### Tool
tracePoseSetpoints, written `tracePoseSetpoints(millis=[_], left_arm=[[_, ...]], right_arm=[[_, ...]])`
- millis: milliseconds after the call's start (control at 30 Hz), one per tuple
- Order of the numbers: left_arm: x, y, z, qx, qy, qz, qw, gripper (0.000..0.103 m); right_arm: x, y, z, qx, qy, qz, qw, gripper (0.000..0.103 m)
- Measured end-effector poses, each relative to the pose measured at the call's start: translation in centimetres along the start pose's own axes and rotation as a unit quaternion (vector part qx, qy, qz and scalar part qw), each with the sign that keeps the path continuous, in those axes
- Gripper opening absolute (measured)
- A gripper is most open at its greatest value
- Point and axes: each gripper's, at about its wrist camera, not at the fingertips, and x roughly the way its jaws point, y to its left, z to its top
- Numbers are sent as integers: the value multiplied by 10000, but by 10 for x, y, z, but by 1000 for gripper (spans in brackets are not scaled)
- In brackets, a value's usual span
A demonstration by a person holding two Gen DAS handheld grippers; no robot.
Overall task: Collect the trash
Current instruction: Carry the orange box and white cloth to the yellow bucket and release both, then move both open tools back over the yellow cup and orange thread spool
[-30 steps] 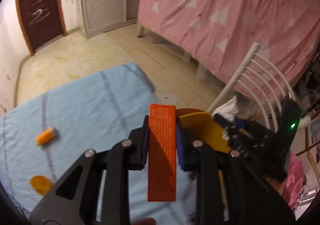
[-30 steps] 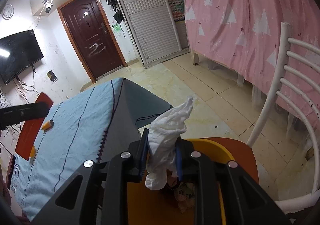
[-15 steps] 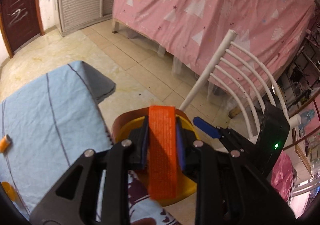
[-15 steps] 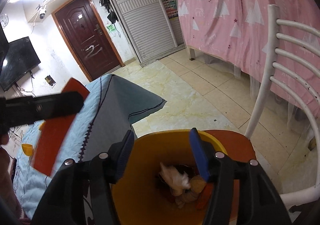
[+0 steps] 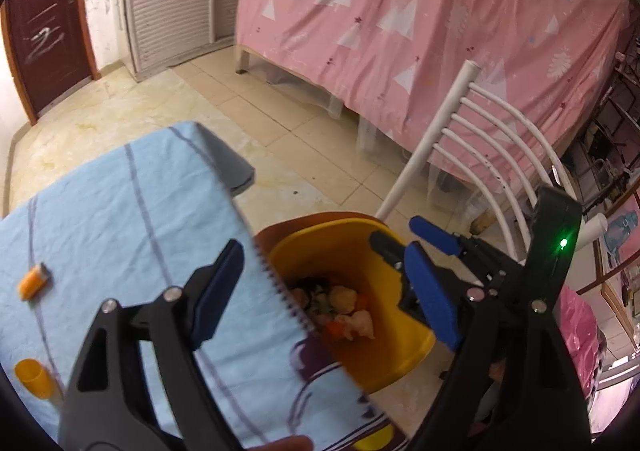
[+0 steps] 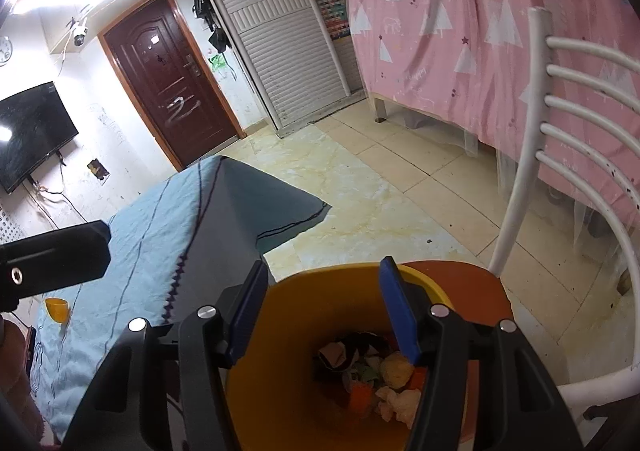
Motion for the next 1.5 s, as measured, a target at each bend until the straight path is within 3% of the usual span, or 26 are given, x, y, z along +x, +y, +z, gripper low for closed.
tracePoseSetpoints(millis=[167,700,1000,1300,1400,1500], left_arm=[[-27,28,-7,-78,-143,166,9997,87],[-98,158,-38,-680,-265,1064,9916,89],[-105,203,-78,-933,53,1195,9884,89],[-90,218,-100,-1170,287,1076,9869,89],[-87,218,-104,-1198,303,1027,9870,86],[-83,222,-107,-1317,350,986,9857,75]], right_arm=[[1,27,10,-279,2,45,9996,52],[24,153,36,-1369,131,468,9894,59],[40,210,34,-1765,328,638,9817,62],[68,269,30,-2247,676,717,9694,62],[78,285,28,-2364,790,781,9653,62],[88,297,25,-2436,902,819,9622,62]])
